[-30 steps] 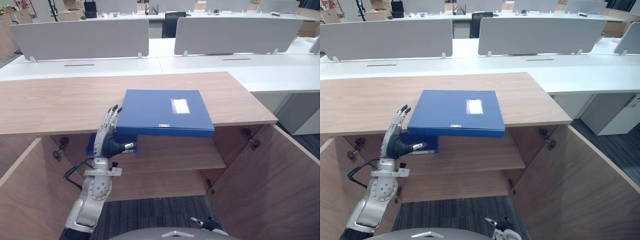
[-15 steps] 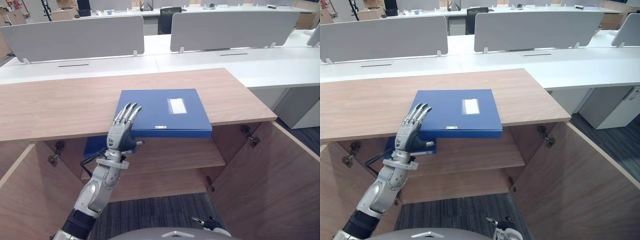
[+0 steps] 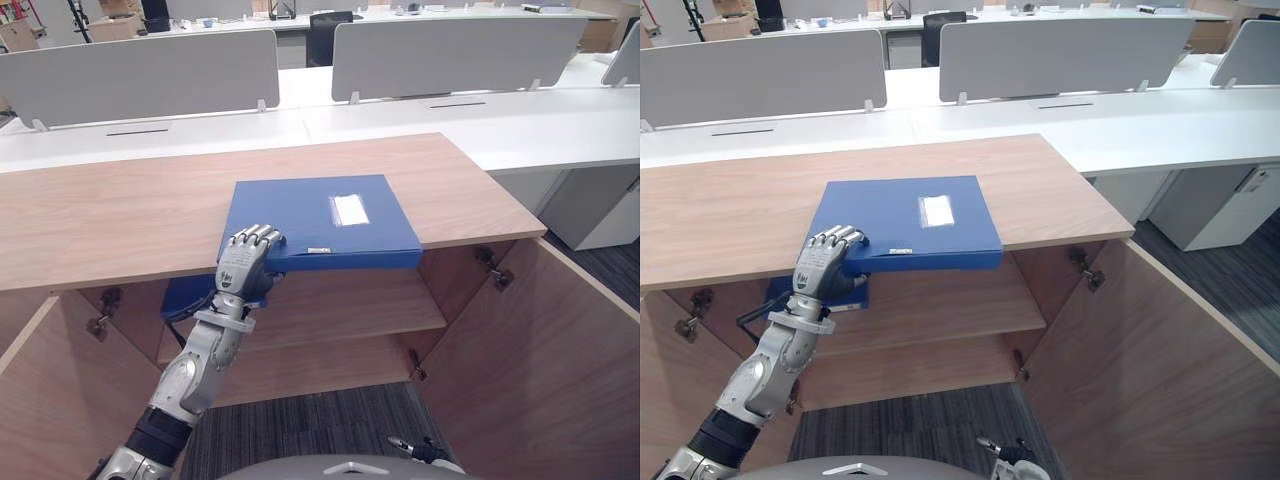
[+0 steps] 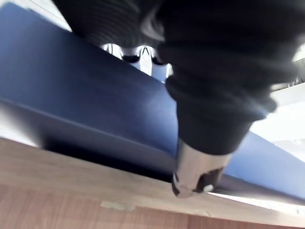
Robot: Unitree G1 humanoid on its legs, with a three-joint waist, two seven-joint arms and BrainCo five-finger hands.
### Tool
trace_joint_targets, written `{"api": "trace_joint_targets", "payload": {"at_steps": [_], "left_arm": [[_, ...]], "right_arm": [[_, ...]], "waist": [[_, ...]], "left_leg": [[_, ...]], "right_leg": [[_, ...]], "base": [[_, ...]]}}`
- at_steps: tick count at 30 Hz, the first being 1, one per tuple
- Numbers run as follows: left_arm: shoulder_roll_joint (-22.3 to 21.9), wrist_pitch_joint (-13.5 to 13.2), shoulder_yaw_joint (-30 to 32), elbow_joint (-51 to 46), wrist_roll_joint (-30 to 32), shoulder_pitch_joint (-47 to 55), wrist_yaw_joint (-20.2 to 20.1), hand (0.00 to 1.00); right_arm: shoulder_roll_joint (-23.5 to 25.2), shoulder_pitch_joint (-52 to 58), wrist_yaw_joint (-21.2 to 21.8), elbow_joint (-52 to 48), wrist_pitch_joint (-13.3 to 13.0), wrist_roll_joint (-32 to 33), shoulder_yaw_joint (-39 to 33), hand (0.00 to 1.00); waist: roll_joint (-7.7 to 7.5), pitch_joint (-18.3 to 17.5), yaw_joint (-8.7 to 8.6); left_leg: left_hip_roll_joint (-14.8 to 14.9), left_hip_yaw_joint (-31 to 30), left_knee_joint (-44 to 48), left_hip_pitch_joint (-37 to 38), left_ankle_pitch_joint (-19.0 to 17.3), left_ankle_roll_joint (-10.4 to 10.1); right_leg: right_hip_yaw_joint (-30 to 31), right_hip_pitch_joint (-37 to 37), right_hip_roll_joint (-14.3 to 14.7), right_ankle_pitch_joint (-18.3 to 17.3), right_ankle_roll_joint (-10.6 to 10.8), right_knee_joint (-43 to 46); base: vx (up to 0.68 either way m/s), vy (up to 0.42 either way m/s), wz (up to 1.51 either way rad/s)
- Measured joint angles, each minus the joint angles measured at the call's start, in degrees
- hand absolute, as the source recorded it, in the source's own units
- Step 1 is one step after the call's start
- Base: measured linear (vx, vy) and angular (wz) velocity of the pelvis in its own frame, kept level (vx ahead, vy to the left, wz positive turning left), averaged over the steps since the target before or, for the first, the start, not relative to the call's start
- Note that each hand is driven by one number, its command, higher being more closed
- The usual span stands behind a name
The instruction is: Walk over to the cabinet, pick up the folder, carry it to the office cabinet, place the folder inside the office cabinet, then close the office cabinet door
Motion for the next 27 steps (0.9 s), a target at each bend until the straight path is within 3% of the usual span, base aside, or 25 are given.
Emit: {"api": "trace_joint_targets", "payload": {"at_steps": [8, 14, 21, 27], "left_arm": [[0.14, -1.19, 0.40, -2.12, -1.78, 0.46, 0.04, 1.00], [-1.37, -5.56, -0.25, -12.87, -14.00, 5.00, -0.07, 1.00], [-5.39, -7.89, -5.71, -20.73, -27.22, 6.79, -0.15, 1.00], [-7.41, -9.19, -5.91, -25.48, -36.74, 7.98, 0.07, 1.00]], "right_arm": [[-0.25, 0.17, -0.01, -0.01, 0.00, 0.00, 0.16, 0.00], [-0.66, -0.53, -0.32, -0.46, -0.37, -0.02, 4.74, 0.00], [-0.08, -0.28, -2.23, -8.03, -1.76, 0.05, 10.93, 0.00], [0.24, 0.62, -3.62, -19.63, -3.94, 0.61, 13.16, 0.00]], "waist": [[0.20, -0.13, -0.35], [0.24, -0.29, -0.01], [0.72, -1.09, 0.39], [0.96, -1.31, 0.62]], "left_leg": [[-0.01, 0.07, 0.00, -0.05, -0.07, 0.02], [0.07, 0.84, 0.03, -0.06, -0.11, -0.01], [0.21, 1.59, 0.37, -1.02, -0.03, 0.09], [0.16, 2.18, 0.03, -1.05, 0.42, 0.73]], "right_leg": [[0.10, 0.06, 0.01, 0.33, 0.06, -0.38], [1.39, -0.53, -0.02, 0.87, 0.80, -0.30], [3.75, -2.71, 0.07, 1.90, 0.78, 0.49], [4.78, -4.05, 0.05, 1.84, 0.78, 2.09]], "base": [[0.00, 0.000, 0.00], [0.00, 0.001, -0.07], [-0.02, 0.005, -0.15], [-0.07, 0.002, -0.07]]}}
